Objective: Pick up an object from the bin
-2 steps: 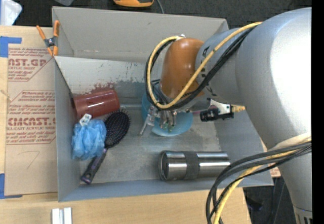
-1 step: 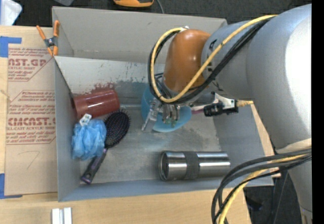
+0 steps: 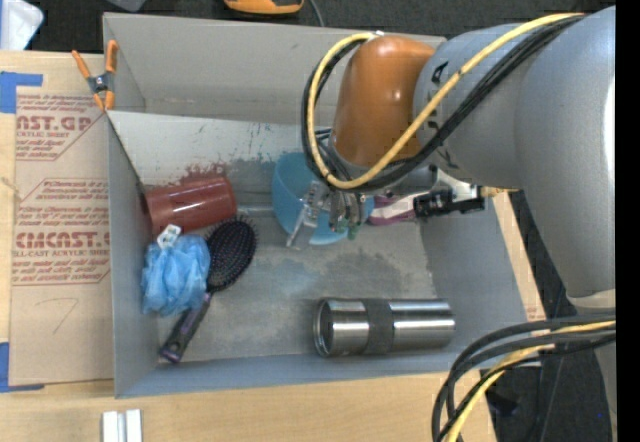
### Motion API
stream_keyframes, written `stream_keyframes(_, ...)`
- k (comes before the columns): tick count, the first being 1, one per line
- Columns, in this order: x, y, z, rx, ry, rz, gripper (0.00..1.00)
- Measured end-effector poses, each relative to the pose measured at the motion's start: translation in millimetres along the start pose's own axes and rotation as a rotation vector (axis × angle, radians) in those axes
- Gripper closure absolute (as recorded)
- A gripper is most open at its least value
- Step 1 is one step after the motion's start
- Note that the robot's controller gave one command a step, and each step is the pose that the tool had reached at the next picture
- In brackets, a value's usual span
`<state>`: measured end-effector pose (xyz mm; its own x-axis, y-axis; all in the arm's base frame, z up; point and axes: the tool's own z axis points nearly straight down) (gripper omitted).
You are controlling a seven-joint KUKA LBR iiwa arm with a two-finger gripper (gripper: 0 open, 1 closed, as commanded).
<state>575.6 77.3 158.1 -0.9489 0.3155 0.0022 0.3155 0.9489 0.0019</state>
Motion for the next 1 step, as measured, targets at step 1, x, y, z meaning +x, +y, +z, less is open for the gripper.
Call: stream_keyframes(1, -0.4, 0.5, -25.1, -0.001, -0.001, -0.001, 1.00)
